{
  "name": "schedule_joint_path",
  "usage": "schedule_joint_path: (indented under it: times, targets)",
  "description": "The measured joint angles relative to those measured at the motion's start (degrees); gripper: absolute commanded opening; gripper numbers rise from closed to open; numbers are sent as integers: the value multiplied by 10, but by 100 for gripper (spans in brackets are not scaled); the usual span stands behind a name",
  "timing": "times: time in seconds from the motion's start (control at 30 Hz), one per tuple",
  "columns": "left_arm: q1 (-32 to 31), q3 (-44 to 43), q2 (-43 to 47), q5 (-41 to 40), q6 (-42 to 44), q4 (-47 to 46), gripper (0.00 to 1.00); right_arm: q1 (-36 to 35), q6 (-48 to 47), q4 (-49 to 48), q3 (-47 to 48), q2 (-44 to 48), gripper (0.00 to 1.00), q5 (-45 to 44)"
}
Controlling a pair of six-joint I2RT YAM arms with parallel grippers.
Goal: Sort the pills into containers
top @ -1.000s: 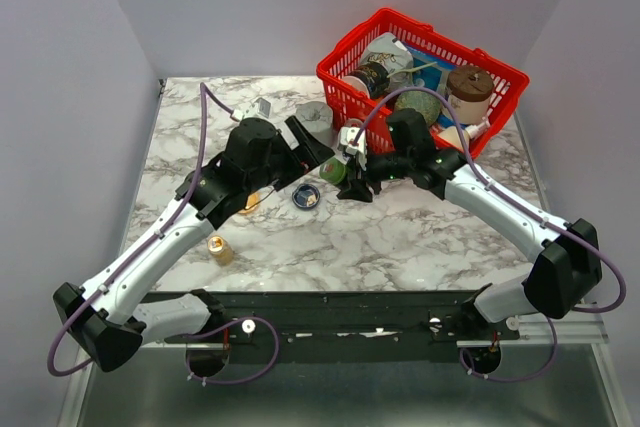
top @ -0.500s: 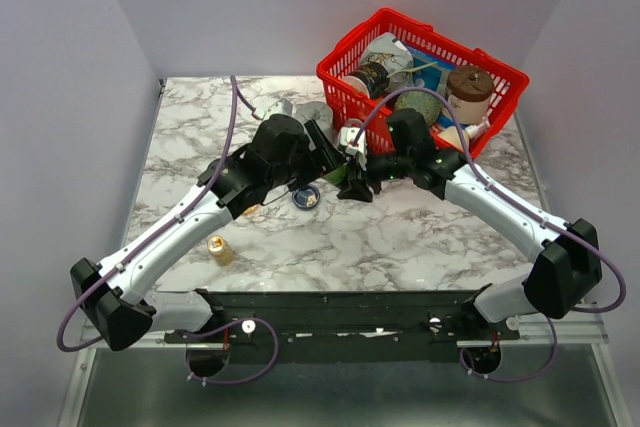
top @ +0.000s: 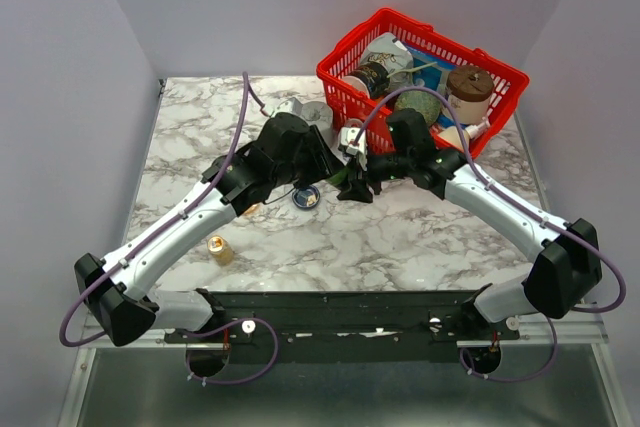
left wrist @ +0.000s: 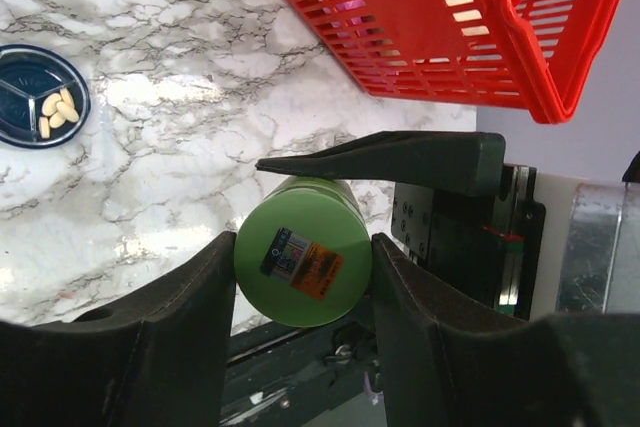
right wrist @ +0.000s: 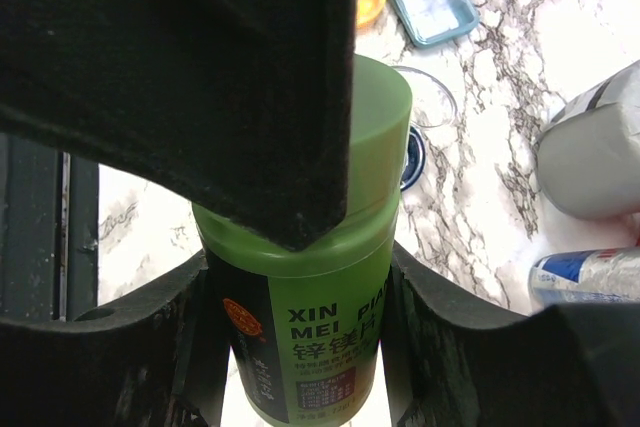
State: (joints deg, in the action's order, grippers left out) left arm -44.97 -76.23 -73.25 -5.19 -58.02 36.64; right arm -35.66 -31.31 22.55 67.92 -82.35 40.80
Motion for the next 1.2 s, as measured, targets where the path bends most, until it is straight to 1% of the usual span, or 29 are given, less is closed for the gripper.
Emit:
schedule_joint_path:
  times: [0.07, 0.17, 0.27, 0.4, 0.43, 0.5, 0.6, 0.7, 0.83, 0.93, 0.97, 1.03, 1.2]
  targets:
    - [0, 0, 0, 10, 17, -1, 21, 1, 3, 3, 0, 0, 18, 11]
    - [6, 3, 5, 46, 60, -5, 18, 5, 4, 11, 0, -3, 19, 39]
    - [27, 26, 22, 117, 116, -29, 18, 8, 6, 19, 0, -5, 19, 76]
    - [68, 59, 43, 248, 206, -59, 19, 9, 8, 35, 0, -14, 19, 128]
    - [73, 60, 43, 270, 228, -60, 20, 9, 8, 40, 1, -17, 18, 141]
    - [79, 59, 42, 309, 279, -54, 24, 9, 8, 51, 3, -24, 19, 168]
    - [82, 49, 37, 340, 347, -30, 32, 9, 9, 64, 7, -38, 19, 200]
    - [82, 34, 28, 347, 384, -11, 40, 9, 11, 69, 10, -45, 18, 212]
    - [82, 28, 24, 346, 402, -5, 50, 9, 16, 70, 13, -49, 18, 215]
    - [82, 29, 24, 345, 404, -5, 66, 9, 24, 69, 14, -53, 18, 221]
    - [82, 29, 24, 343, 404, -5, 81, 9, 28, 69, 14, -54, 18, 223]
    - [81, 34, 29, 339, 404, -7, 98, 10, 35, 66, 14, -59, 18, 231]
    - [78, 45, 59, 314, 386, -10, 99, 12, 45, 58, 14, -62, 18, 234]
